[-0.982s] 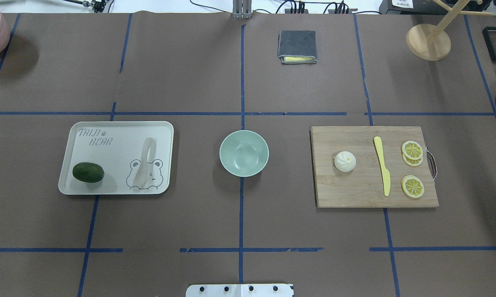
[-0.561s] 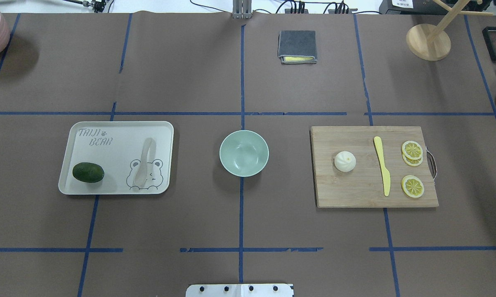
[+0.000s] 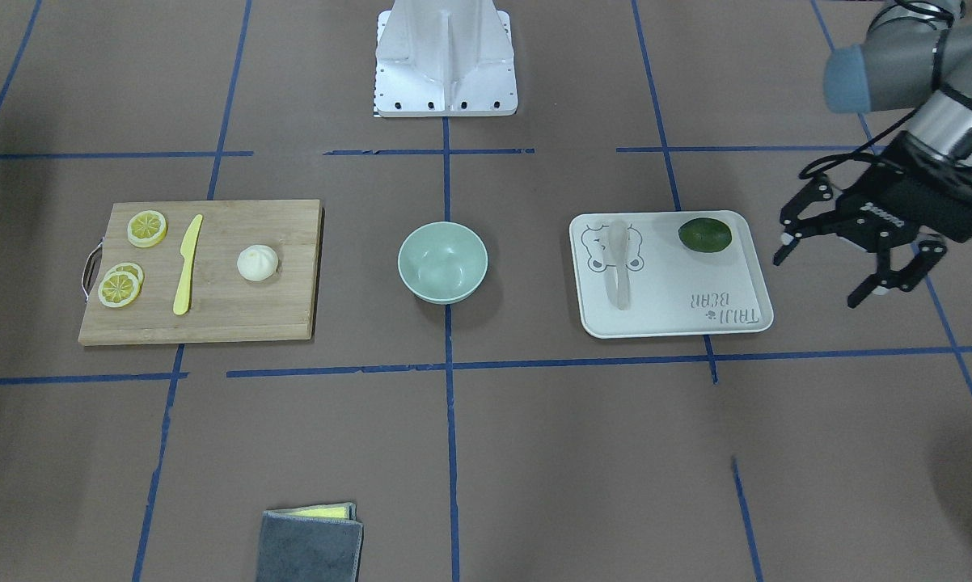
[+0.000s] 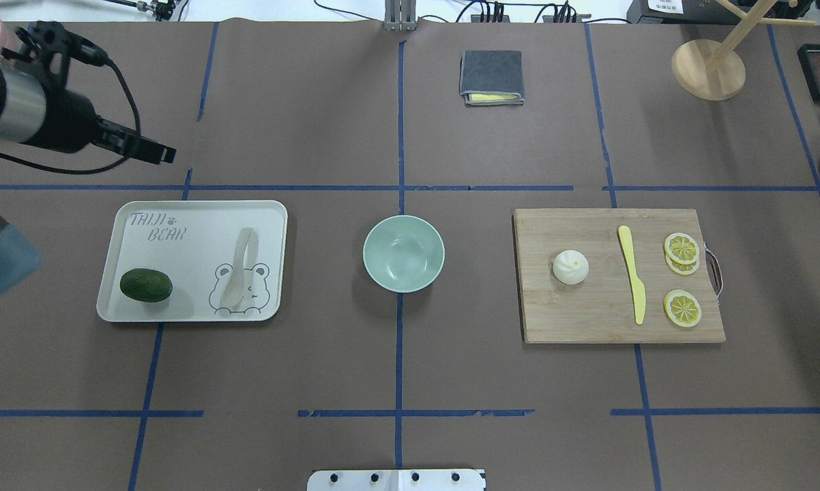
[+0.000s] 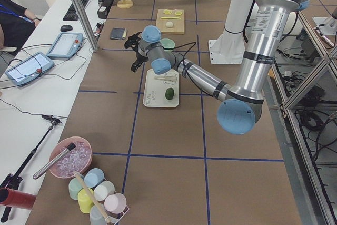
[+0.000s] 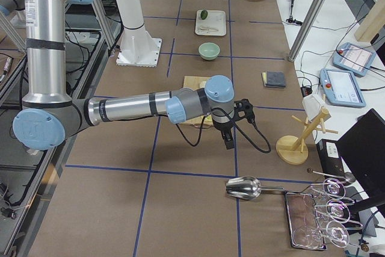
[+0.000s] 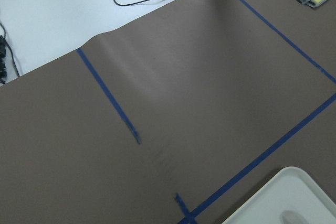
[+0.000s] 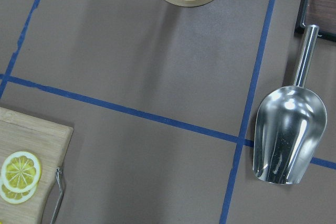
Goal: Put spoon and bun in bowl
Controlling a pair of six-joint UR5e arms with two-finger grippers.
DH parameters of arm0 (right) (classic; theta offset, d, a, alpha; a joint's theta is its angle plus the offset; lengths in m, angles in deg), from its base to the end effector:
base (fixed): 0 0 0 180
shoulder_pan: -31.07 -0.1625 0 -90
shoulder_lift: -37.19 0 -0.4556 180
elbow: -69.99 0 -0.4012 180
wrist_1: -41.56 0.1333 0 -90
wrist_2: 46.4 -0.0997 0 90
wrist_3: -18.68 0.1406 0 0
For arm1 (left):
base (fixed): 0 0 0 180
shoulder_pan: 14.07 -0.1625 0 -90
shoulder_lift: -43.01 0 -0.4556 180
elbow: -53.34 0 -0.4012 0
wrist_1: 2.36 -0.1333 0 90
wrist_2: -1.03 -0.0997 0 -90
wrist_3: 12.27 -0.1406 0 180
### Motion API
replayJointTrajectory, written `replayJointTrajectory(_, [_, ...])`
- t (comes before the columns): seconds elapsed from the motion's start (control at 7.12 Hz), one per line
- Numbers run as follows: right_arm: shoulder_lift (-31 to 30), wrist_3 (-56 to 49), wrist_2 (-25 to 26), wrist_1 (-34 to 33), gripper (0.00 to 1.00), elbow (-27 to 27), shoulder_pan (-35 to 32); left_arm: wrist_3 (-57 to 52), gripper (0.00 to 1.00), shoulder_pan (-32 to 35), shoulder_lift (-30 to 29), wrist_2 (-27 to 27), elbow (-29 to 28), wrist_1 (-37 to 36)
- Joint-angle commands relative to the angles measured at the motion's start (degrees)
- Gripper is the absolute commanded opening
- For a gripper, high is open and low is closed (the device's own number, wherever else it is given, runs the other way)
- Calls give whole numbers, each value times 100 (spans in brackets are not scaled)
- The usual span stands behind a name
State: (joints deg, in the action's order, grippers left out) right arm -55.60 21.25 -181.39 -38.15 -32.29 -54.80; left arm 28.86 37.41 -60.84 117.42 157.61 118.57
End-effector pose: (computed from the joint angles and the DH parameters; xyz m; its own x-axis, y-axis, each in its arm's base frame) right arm -0.0023 -0.5021 0.6112 0.6905 -0.2472 0.6798 0.0368 0.9506 0.3082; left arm 0.3321 -0.5309 0.3950 0.5598 0.3802 -0.7363 0.0636 0.8662 0.4956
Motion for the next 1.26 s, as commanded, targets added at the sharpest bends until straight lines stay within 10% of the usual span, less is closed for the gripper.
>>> replayJointTrajectory(0.0, [-2,-2,-9,0,100,15,0,1619,100,-1257,-151,-1289,-257,-114])
replayJointTrajectory(0.7, [-2,-2,-9,0,100,24,0,2346,75,-1895,-354,-2013,-786,-114])
replayJointTrajectory(1.12, [-2,-2,-9,0,100,59,0,2356,20,-1957,-390,-2024,-812,-114])
